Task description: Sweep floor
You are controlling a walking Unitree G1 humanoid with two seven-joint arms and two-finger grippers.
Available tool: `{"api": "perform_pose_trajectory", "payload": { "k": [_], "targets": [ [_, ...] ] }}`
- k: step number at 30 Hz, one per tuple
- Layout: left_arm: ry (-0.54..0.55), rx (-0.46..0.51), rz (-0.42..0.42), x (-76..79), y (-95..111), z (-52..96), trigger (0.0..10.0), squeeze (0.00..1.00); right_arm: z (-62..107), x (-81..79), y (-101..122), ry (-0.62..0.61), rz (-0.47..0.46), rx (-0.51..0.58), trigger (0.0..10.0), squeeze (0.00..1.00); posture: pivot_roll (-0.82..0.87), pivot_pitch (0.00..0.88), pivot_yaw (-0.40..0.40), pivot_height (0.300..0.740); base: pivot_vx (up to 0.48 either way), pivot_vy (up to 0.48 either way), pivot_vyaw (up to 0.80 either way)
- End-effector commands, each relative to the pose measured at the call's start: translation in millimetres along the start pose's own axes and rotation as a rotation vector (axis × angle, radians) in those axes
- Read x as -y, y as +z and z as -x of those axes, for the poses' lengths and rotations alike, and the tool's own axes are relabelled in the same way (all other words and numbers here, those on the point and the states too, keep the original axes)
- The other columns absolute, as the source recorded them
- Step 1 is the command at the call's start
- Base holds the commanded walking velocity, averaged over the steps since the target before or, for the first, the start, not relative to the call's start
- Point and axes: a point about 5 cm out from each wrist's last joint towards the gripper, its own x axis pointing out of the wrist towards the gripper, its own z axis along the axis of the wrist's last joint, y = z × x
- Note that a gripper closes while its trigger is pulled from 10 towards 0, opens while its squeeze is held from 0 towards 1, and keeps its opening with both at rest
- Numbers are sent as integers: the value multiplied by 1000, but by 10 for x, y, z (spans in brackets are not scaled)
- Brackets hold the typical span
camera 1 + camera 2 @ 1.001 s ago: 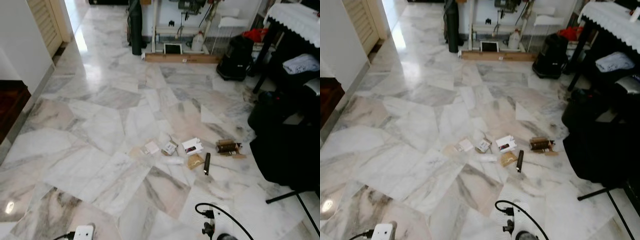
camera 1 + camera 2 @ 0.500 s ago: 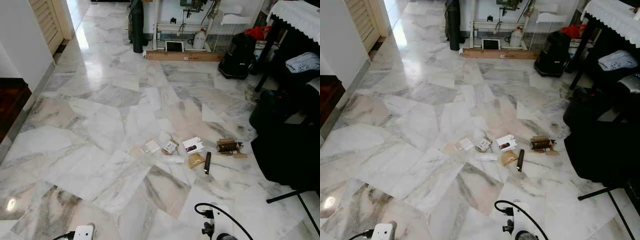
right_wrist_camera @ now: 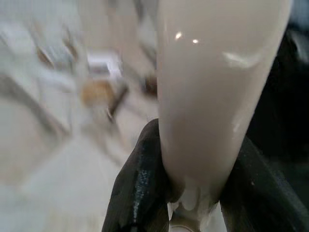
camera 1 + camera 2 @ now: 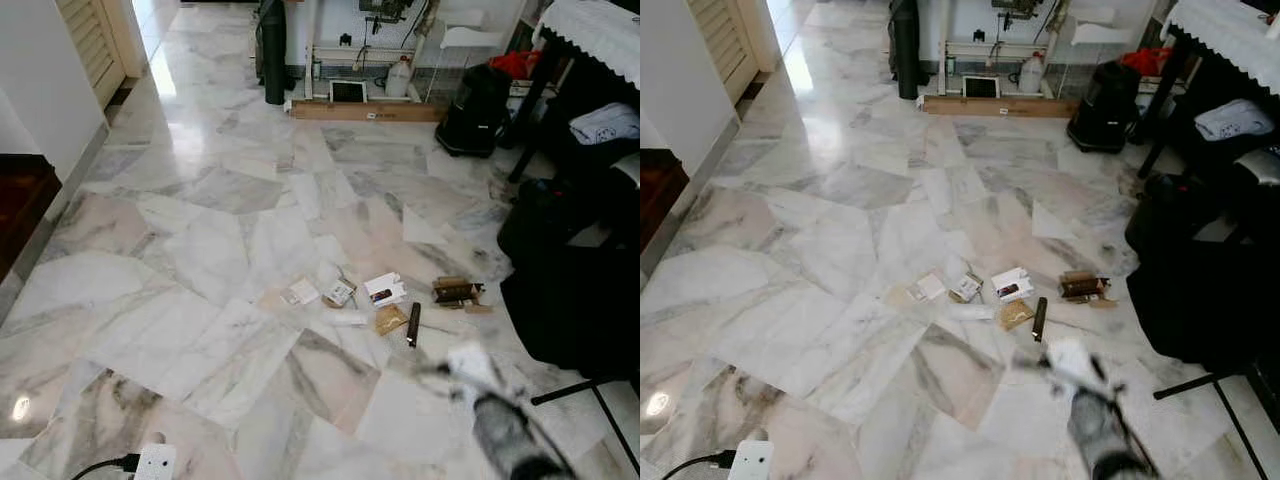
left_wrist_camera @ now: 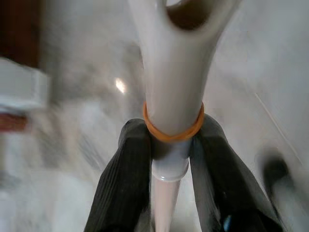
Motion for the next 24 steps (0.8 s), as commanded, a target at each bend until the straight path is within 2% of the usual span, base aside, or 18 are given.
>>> {"api": "perform_pose_trajectory", "payload": {
  "k": [1, 2, 3, 4, 5, 6, 8, 12, 13, 14, 15, 17, 24],
  "targets": [
    [56, 179, 47, -204, 512, -162, 10000, 0, 6, -72, 92, 10, -95, 41, 10000, 0, 81, 74, -61, 740, 0, 0, 0],
    [52, 213, 63, -219, 600, -176, 10000, 0, -4, -80, 154, 15, -116, 65, 10000, 0, 81, 74, -61, 740, 0, 0, 0],
    [52, 213, 63, -219, 600, -176, 10000, 0, -4, -80, 154, 15, -116, 65, 10000, 0, 81, 74, -61, 740, 0, 0, 0],
    [59, 285, 96, -251, 755, -189, 10000, 0, -12, -110, 246, 28, -155, 99, 10000, 0, 77, 72, -60, 740, 0, 0, 0],
    [59, 285, 96, -251, 755, -189, 10000, 0, -12, -110, 246, 28, -155, 99, 10000, 0, 77, 72, -60, 740, 0, 0, 0],
    [67, 355, 139, -282, 889, -185, 10000, 0, -13, -128, 295, 28, -178, 118, 10000, 0, 78, 71, -60, 740, 0, 0, 0],
    [66, 415, 193, -281, 993, -167, 10000, 0, -11, -127, 304, 16, -202, 122, 10000, 0, 81, 73, -60, 740, 0, 0, 0],
    [-30, 526, 267, -190, 1180, -108, 10000, 0, -6, -89, 278, -26, -268, 117, 10000, 0, 85, 77, -60, 740, 0, 0, 0],
    [-30, 526, 267, -190, 1180, -108, 10000, 0, -6, -89, 278, -26, -268, 117, 10000, 0, 85, 77, -60, 740, 0, 0, 0],
    [-105, 559, 275, -130, 1245, -79, 10000, 0, -10, -38, 269, -62, -308, 117, 10000, 0, 86, 79, -59, 740, 0, 0, 0],
    [-105, 559, 275, -130, 1245, -79, 10000, 0, -10, -38, 269, -62, -308, 117, 10000, 0, 86, 79, -59, 740, 0, 0, 0],
    [-170, 600, 275, -77, 1317, -37, 10000, 0, -27, 61, 279, -124, -361, 121, 10000, 0, 83, 82, -58, 740, 0, 0, 0],
    [-260, 654, 290, -37, 1450, 9, 10000, 0, -58, 247, 411, -234, -420, 191, 10000, 0, 83, 85, -56, 740, 0, 0, 0]
  ]
}}
